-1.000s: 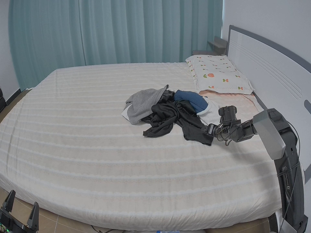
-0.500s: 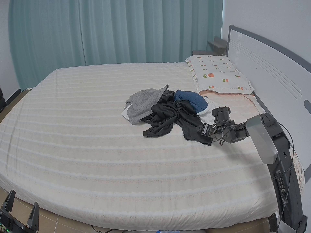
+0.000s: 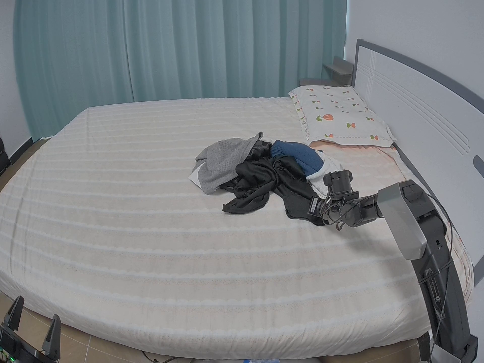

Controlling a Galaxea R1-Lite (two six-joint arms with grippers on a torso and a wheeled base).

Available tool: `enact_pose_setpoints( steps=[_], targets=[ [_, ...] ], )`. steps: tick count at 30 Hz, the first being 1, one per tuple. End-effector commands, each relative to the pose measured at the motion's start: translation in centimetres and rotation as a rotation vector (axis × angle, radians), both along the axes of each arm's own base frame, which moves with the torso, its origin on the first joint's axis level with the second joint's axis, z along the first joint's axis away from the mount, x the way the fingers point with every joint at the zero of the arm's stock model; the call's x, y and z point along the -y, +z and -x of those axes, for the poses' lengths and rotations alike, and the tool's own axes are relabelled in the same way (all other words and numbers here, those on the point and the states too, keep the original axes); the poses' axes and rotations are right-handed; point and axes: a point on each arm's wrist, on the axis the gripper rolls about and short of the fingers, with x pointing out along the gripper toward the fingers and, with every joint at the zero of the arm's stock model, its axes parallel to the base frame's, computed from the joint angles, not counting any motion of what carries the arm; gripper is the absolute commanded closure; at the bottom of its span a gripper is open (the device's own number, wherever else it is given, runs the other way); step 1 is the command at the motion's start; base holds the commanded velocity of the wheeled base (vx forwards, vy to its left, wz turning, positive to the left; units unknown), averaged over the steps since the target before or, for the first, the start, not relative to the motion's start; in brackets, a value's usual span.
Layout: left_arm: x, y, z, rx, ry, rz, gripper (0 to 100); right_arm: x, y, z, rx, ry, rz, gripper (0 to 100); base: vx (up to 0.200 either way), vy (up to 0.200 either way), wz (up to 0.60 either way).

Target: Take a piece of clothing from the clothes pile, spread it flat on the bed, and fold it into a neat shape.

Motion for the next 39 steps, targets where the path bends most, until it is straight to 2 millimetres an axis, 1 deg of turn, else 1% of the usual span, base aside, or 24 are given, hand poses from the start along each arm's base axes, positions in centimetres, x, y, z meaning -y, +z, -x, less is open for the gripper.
enact_pose_setpoints(
  steps=[1, 3, 4, 9, 10, 12, 17, 18, 20, 21, 22, 26, 27, 28, 30, 31, 32, 33, 34, 35, 36, 37, 38, 39],
  targets=[
    [0.0, -0.5, 0.0, 0.0, 0.001, 0.0, 0, -0.1, 2.7, 1.1, 0.002, -0.008, -0.03, 100, 0.0, 0.0, 0.0],
    [0.0, -0.5, 0.0, 0.0, 0.003, 0.0, 0, 0.2, 3.3, 2.3, -0.027, -0.004, -0.049, 100, 0.0, 0.0, 0.0],
    [0.0, -0.5, 0.0, 0.0, 0.001, 0.0, 0, 0.2, 3.5, 2.5, -0.031, -0.003, -0.053, 100, 0.0, 0.0, 0.0],
    [0.0, -0.5, 0.0, 0.0, 0.003, 0.0, 0, 1.2, 7.6, 7.1, -0.074, 0.079, -0.237, 100, 0.0, 0.0, 0.0],
    [0.0, -0.5, 0.0, 0.0, 0.001, 0.0, 0, 1.3, 8.0, 7.4, -0.071, 0.086, -0.251, 100, 0.0, 0.0, 0.0],
    [0.0, -0.5, 0.0, 0.002, 0.001, 0.0, 0, 1.8, 9.7, 9.8, -0.058, 0.121, -0.31, 100, 0.0, 0.0, 0.0],
    [0.0, -0.5, 0.0, 0.0, 0.001, -0.001, 0, 2.5, 12.3, 13.7, -0.019, 0.186, -0.394, 100, 0.0, 0.0, 0.0],
    [0.0, -0.5, 0.0, 0.002, 0.001, -0.003, 0, 2.6, 13.1, 14.8, -0.006, 0.204, -0.423, 100, 0.0, 0.0, 0.0],
    [0.0, -0.5, 0.0, 0.002, 0.0, -0.003, 0, 2.8, 13.9, 15.9, 0.008, 0.226, -0.45, 100, 0.0, 0.0, 0.0],
    [0.0, -0.5, 0.0, 0.002, 0.0, -0.003, 0, 2.8, 13.9, 15.9, 0.008, 0.226, -0.45, 100, 0.0, 0.0, 0.0],
    [0.0, -0.5, 0.0, 0.0, 0.001, -0.001, 0, 3.0, 15.0, 17.2, 0.032, 0.257, -0.476, 100, 0.0, 0.0, 0.0],
    [0.0, -0.5, 0.0, 0.003, -0.003, -0.009, 0, 3.4, 17.4, 19.8, 0.086, 0.289, -0.513, 100, 0.0, 0.0, 0.0],
    [0.0, -0.5, 0.0, 0.002, -0.003, -0.01, 0, 3.4, 18.4, 20.7, 0.106, 0.299, -0.526, 100, 0.0, 0.0, 0.0],
    [0.0, -0.5, 0.0, 0.002, -0.003, -0.01, 0, 3.5, 18.6, 20.9, 0.111, 0.3, -0.53, 100, 0.0, 0.0, 0.0],
    [0.0, -0.5, 0.0, 0.003, -0.008, -0.012, 0, 3.8, 20.9, 22.5, 0.16, 0.339, -0.566, 100, 0.0, 0.0, 0.0],
    [0.0, -0.5, 0.0, 0.003, -0.01, -0.01, 0, 3.8, 21.2, 22.6, 0.166, 0.344, -0.571, 100, 0.0, 0.0, 0.0],
    [0.1, -0.5, 0.0, 0.005, -0.039, -0.014, 0, 4.0, 22.6, 23.5, 0.201, 0.374, -0.594, 100, 0.0, 0.0, 0.0],
    [0.1, -0.5, 0.0, 0.005, -0.043, -0.014, 0, 4.0, 22.8, 23.6, 0.205, 0.376, -0.596, 100, 0.0, 0.0, 0.0],
    [0.2, -0.3, 0.0, 0.013, -0.077, -0.016, 0, 4.1, 24.1, 24.2, 0.237, 0.406, -0.613, 100, 0.0, 0.0, 0.0],
    [0.2, 0.5, 0.2, 0.04, -0.089, -0.005, 0, 4.1, 24.9, 24.7, 0.258, 0.428, -0.624, 100, 0.0, 0.0, 0.0],
    [0.2, 2.8, 0.6, 0.108, -0.089, 0.015, 0, 4.1, 25.4, 25.1, 0.273, 0.448, -0.63, 100, 0.0, 0.0, 0.0],
    [0.2, 6.7, 1.0, 0.193, -0.105, 0.062, 0, 4.1, 26.1, 25.5, 0.29, 0.469, -0.635, 100, 0.0, 0.0, 0.0],
    [0.2, 9.6, 1.1, 0.24, -0.126, 0.105, 0, 4.1, 26.6, 25.8, 0.307, 0.486, -0.64, 100, 0.0, 0.0, 0.0],
    [0.2, 10.0, 1.1, 0.247, -0.132, 0.109, 0, 4.1, 26.7, 25.9, 0.311, 0.489, -0.64, 100, 0.0, 0.0, 0.0]
  ],
)
